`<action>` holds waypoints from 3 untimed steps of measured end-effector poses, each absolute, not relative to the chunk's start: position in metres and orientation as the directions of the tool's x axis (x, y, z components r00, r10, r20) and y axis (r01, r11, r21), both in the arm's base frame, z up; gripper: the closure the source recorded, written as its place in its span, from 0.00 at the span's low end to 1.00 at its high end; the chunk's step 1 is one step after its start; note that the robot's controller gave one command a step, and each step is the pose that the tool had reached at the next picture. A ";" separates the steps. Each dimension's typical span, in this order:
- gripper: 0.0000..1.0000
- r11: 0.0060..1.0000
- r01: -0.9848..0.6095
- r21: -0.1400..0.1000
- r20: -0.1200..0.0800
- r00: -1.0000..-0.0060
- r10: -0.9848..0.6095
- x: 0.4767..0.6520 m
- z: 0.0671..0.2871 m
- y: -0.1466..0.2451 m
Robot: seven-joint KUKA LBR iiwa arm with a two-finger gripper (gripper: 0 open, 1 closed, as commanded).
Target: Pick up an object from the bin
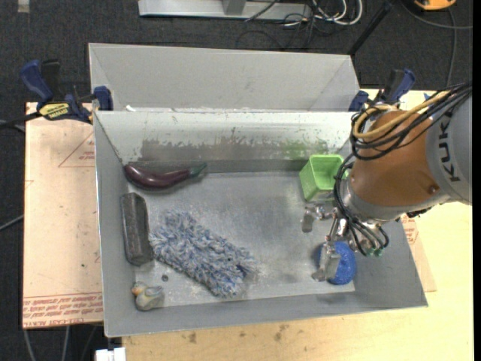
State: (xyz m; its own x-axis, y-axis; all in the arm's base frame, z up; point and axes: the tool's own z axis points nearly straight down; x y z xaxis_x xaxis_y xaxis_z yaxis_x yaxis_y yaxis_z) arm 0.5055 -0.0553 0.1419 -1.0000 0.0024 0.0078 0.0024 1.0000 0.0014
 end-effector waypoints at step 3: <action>1.00 0.969 -0.248 0.001 -0.002 -0.969 -0.248 0.550 0.091 -0.011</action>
Offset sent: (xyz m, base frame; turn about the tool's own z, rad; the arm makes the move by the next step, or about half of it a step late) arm 0.0014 0.0651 -0.0186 -0.1480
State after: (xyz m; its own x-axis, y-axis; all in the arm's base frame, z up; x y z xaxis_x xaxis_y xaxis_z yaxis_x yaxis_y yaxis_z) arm 0.5497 -0.0110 0.0906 -0.9687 -0.2483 -0.0021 -0.2483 0.9687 0.0008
